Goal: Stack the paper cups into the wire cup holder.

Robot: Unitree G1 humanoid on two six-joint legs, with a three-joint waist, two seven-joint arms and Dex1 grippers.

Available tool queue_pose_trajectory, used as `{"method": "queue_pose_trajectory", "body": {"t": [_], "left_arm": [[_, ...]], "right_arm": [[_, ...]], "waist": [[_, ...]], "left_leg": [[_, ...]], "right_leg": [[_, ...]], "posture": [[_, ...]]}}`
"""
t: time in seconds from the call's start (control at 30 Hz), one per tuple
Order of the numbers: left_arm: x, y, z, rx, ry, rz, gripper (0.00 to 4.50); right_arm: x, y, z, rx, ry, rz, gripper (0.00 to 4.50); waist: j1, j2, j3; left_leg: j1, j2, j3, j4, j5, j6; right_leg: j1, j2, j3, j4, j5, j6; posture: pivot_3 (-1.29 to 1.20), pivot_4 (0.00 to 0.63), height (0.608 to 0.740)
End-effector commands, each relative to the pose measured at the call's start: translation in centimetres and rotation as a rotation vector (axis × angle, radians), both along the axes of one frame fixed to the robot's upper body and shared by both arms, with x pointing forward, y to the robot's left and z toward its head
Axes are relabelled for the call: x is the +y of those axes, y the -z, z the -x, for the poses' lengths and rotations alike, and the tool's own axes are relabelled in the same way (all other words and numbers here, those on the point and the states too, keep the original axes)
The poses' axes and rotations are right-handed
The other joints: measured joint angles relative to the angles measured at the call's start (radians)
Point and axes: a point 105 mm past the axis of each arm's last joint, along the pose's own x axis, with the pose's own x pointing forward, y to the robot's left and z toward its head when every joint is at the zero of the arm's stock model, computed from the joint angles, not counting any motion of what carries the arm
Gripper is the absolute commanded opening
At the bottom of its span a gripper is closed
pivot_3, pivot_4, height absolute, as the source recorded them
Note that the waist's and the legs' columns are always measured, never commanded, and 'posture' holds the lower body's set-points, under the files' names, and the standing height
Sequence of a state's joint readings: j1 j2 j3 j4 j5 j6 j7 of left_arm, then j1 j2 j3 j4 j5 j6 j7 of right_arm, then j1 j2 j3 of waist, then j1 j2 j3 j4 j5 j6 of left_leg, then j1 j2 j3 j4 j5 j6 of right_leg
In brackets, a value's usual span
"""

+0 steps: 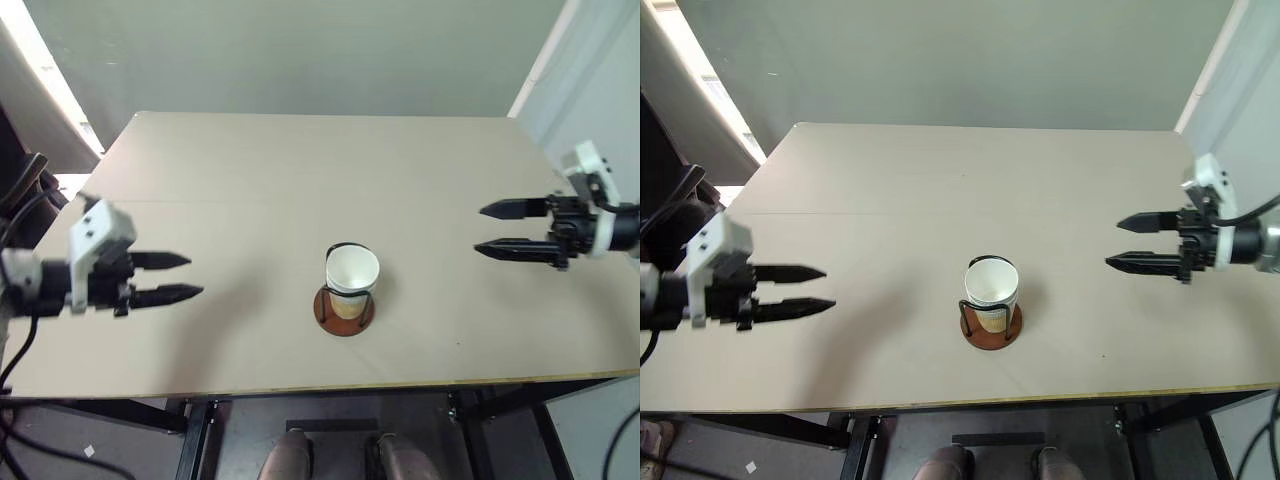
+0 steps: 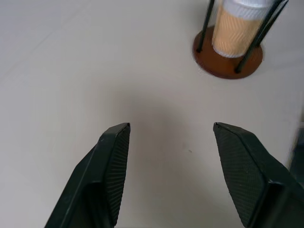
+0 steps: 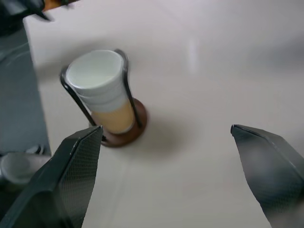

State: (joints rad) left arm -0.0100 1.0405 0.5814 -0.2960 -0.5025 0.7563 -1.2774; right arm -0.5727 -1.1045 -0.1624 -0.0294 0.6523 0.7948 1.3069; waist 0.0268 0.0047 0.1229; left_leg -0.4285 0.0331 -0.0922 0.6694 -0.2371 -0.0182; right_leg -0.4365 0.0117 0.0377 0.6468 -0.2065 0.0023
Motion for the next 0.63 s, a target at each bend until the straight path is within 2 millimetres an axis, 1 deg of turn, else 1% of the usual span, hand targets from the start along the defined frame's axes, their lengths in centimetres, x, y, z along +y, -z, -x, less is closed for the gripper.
{"method": "queue_pose_trajectory", "body": {"t": [0.03,0.2,0.33,0.47,0.63], "left_arm": [[0.4,-1.2,1.2,-0.055,-0.063,-0.017,2.97],[2.1,-1.9,1.4,-0.08,-0.132,-0.032,2.97],[2.7,-2.3,1.1,-0.085,-0.139,-0.04,2.97],[2.7,-2.4,0.2,-0.093,-0.131,-0.044,2.97],[2.5,-2.4,0.1,-0.097,-0.124,-0.044,2.97]], "right_arm": [[0.5,-1.9,0.9,-0.076,-0.043,0.009,4.5],[0.6,-2.5,0.6,-0.101,-0.056,0.034,4.5],[0.4,-2.5,0.5,-0.107,-0.05,0.054,4.5],[0.6,-2.3,0.5,-0.108,-0.055,0.057,4.5],[0.7,-2.2,0.4,-0.103,-0.059,0.059,4.5]], "waist": [[-0.004,-0.001,0.0],[-0.007,0.0,0.0],[-0.008,0.0,0.0],[-0.009,0.0,0.0],[-0.011,0.0,0.0]], "left_leg": [[0.004,0.0,0.0,-0.002,-0.001,-0.002],[0.017,0.004,0.0,-0.007,0.0,-0.002],[0.025,0.004,-0.002,-0.008,0.001,-0.001],[0.025,0.003,-0.002,-0.008,0.0,-0.002],[0.022,0.0,0.0,-0.007,-0.006,-0.005]], "right_leg": [[0.002,0.001,0.0,0.0,-0.002,-0.004],[0.01,0.005,0.0,0.001,-0.001,-0.011],[0.018,0.006,0.002,0.001,0.0,-0.013],[0.017,0.007,0.006,0.0,0.0,-0.013],[0.013,0.007,0.014,-0.001,-0.002,-0.009]], "posture": [[0.0,0.15,0.74],[0.0,0.15,0.74],[0.0,0.15,0.74],[0.0,0.15,0.74],[0.0,0.15,0.74]]}}
